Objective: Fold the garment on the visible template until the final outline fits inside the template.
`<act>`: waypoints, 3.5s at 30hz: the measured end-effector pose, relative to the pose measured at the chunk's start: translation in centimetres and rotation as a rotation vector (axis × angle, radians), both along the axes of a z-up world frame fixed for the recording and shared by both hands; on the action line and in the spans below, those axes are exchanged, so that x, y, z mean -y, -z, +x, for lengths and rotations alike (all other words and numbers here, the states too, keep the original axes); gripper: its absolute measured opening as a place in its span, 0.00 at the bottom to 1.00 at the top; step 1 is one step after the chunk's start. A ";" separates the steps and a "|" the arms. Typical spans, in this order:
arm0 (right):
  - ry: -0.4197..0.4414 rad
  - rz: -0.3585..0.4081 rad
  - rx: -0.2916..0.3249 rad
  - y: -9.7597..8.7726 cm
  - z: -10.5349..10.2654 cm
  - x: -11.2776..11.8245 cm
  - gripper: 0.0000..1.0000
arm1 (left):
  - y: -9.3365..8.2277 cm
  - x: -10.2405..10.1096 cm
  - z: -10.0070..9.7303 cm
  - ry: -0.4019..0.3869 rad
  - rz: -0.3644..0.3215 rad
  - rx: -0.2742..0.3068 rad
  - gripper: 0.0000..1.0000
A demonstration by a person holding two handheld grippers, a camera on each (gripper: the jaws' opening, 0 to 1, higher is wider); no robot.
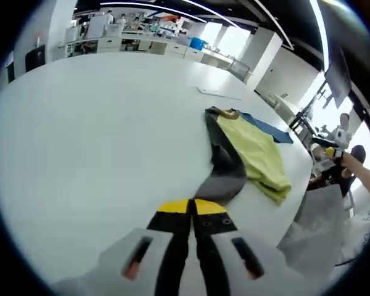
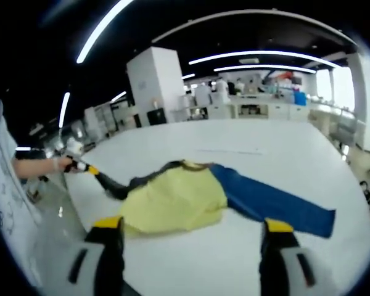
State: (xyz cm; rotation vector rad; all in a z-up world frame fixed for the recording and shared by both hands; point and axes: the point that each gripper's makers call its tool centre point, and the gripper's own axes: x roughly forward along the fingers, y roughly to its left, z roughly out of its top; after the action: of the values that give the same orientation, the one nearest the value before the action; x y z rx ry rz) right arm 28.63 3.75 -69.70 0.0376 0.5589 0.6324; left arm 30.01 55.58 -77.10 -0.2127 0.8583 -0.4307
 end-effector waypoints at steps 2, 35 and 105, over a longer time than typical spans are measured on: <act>0.007 -0.003 0.000 -0.1 0.0 -0.2 0.92 | 0.0 -0.2 -0.4 0.004 0.016 -0.009 0.00; 0.071 -0.041 -0.093 2.1 0.4 -3.4 0.92 | 6.6 -13.7 8.5 0.015 0.246 -0.191 0.00; 0.122 -0.011 -0.045 0.8 -2.1 -6.7 0.91 | 4.1 -7.0 4.0 0.543 0.350 0.139 0.52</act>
State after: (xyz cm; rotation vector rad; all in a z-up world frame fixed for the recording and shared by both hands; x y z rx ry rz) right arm 26.51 10.44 -70.48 0.0753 0.5989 0.5104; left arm 33.99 62.63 -81.21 0.3805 0.8337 -0.7797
